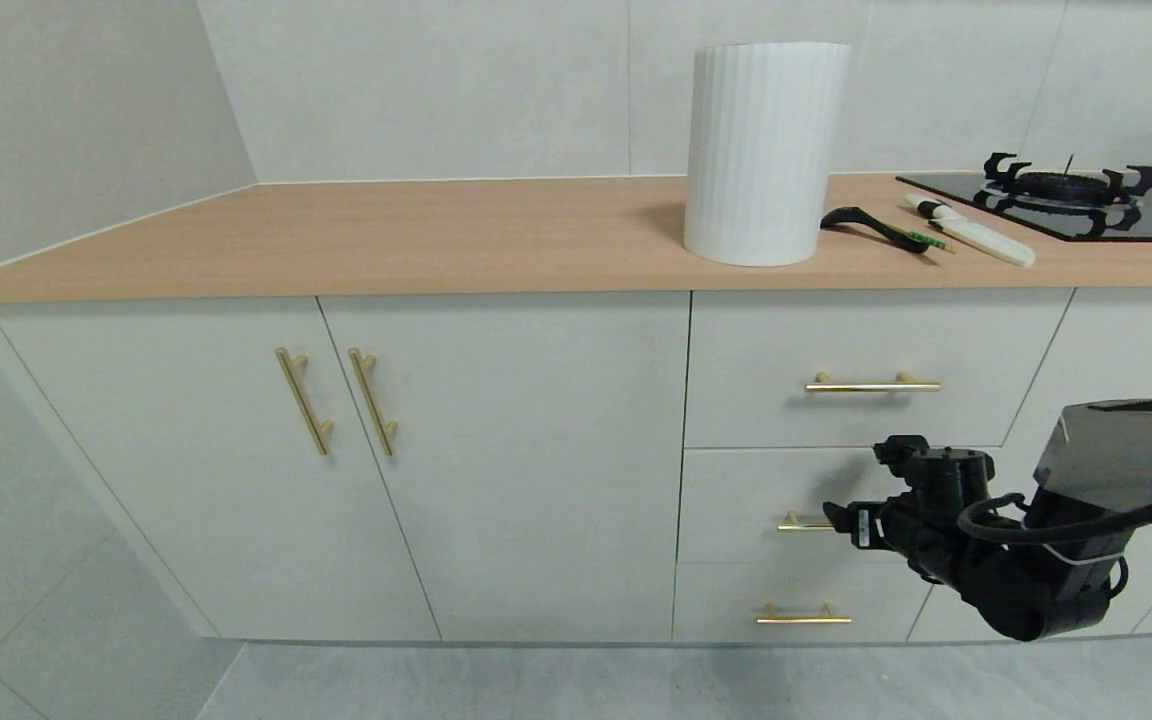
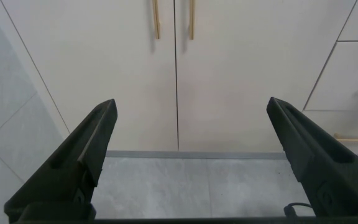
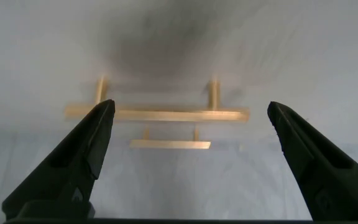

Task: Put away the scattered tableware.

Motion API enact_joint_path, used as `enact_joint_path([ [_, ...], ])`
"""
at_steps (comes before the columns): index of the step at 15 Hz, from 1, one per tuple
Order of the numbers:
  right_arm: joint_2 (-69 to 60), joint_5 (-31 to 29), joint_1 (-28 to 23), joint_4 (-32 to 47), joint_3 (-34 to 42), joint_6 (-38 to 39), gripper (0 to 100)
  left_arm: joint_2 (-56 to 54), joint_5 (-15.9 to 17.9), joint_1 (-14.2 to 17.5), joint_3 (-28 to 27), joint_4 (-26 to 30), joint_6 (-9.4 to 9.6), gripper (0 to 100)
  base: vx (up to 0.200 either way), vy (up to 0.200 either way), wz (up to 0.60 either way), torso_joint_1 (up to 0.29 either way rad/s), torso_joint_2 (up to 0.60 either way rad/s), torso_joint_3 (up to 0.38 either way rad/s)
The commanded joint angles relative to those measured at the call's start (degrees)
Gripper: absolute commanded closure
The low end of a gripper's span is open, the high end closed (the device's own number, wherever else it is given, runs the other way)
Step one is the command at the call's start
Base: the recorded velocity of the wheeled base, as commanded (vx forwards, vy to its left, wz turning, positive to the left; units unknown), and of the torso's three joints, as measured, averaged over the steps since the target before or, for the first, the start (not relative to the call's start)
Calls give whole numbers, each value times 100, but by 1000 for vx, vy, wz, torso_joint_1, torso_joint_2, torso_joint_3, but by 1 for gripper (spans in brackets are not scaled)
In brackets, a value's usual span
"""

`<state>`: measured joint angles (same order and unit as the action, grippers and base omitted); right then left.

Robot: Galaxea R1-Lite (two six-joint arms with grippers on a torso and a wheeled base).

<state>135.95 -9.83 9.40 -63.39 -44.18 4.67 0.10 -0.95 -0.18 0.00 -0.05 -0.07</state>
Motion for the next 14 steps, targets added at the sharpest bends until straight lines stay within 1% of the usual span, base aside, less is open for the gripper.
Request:
enact_joint_path([
  [1,520,-248,18,-191,-205,-1,0,8,-2,1,0,-4,-1,0,0,0,0,0,0,0],
  [7,705,-309,18,-244,-609,447,0,8,-2,1,0,-4,-1,0,0,0,0,0,0,0],
  [14,977,-309,18,-244,-653,430,0,8,-2,1,0,-4,-1,0,0,0,0,0,0,0],
])
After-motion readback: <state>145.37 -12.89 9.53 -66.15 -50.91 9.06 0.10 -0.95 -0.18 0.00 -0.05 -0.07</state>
